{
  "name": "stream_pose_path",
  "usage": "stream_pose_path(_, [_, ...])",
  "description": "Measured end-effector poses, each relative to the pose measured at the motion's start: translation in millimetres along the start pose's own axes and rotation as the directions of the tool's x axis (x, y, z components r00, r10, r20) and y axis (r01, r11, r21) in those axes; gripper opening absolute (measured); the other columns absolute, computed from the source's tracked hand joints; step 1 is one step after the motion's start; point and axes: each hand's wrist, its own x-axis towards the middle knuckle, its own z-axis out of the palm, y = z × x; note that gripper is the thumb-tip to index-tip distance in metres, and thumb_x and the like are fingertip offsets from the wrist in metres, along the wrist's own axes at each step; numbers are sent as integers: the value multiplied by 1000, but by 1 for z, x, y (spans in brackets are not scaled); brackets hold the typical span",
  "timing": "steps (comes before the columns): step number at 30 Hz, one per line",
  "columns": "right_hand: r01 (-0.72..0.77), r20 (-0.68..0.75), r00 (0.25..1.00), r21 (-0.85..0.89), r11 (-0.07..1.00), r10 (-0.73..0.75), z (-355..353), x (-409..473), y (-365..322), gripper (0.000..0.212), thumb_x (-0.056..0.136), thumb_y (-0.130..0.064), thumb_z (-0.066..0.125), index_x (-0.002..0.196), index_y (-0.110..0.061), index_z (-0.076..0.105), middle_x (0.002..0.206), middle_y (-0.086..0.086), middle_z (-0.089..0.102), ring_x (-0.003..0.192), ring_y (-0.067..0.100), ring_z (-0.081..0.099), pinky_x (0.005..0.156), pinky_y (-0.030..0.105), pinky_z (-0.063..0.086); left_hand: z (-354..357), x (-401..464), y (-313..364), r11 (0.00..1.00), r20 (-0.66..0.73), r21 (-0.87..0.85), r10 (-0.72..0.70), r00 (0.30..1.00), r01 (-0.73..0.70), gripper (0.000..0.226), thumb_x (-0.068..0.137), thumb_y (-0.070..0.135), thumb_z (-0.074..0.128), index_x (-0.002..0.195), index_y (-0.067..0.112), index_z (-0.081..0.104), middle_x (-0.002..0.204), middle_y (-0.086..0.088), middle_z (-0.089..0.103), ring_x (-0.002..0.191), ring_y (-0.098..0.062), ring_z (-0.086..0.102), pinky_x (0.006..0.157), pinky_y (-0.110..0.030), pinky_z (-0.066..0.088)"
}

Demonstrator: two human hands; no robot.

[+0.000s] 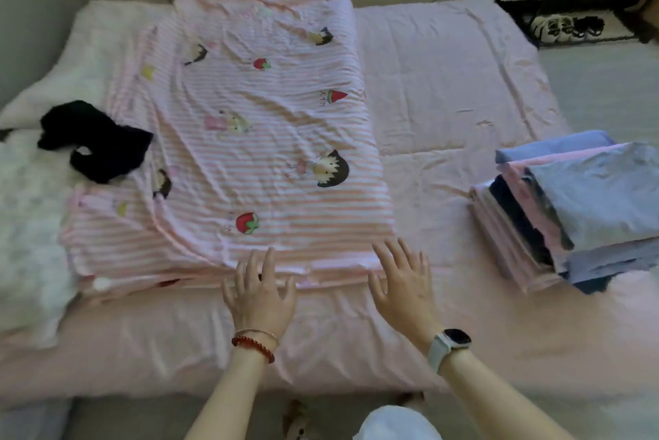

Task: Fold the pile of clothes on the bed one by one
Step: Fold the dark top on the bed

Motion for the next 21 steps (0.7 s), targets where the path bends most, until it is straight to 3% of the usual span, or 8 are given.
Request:
stream_pose_path(6, [153, 165, 975, 2, 988, -152, 67, -5, -140, 51, 89, -40, 30, 130, -19, 50, 135, 2, 51, 129, 28, 45, 103, 53, 32, -47, -24, -174, 962, -61, -33, -271, 961, 270, 71, 75, 50, 36, 138, 18, 44, 142, -11, 43, 130, -33, 37, 104, -60, 22])
stream_pose_path(9, [255, 213, 944, 7, 967, -251, 90, 16, -199, 48, 92, -38, 32, 133, -20, 48, 139, 1, 47, 133, 27, 40, 107, 48, 30, -66, -9, -238, 930, -10, -24, -366, 931, 366, 65, 86, 48, 41, 145, 23, 29, 152, -6, 26, 138, -27, 22, 111, -52, 15])
stream_pose_path(11, [309, 268, 914, 23, 951, -304, 109, 40, -235, 50, 93, -40, 29, 138, -21, 42, 145, 0, 40, 138, 25, 30, 111, 46, 21, -74, 13, -271, 934, -62, -39, -357, 932, 356, 63, 89, 38, 49, 145, 23, 26, 152, -5, 23, 138, -26, 21, 111, -51, 17])
stream_pose_path(15, [376, 277, 884, 58, 925, -377, 152, 110, -299, 54, 86, -42, 29, 122, -14, 57, 125, 8, 59, 118, 32, 54, 95, 50, 42, -92, 81, -317, 948, -101, -5, -318, 943, 319, 59, 89, 42, 41, 143, 26, 27, 150, 0, 25, 137, -23, 23, 108, -49, 19])
stream_pose_path(17, [432, 272, 860, 64, 900, -432, 176, 155, -331, 53, 86, -41, 30, 121, -13, 58, 122, 9, 61, 115, 32, 57, 93, 49, 44, -91, 125, -338, 954, -56, 79, -286, 957, 290, 60, 92, 40, 37, 146, 26, 18, 152, 0, 19, 140, -21, 16, 111, -51, 13])
stream_pose_path(21, [517, 315, 810, 19, 856, -495, 233, 256, -387, 50, 97, -37, 29, 142, -17, 34, 146, 3, 36, 135, 24, 32, 108, 38, 27, -71, 220, -382, 950, 48, 153, -281, 959, 271, 60, 96, 42, 30, 148, 30, 3, 157, 1, 1, 144, -19, -1, 115, -51, 1])
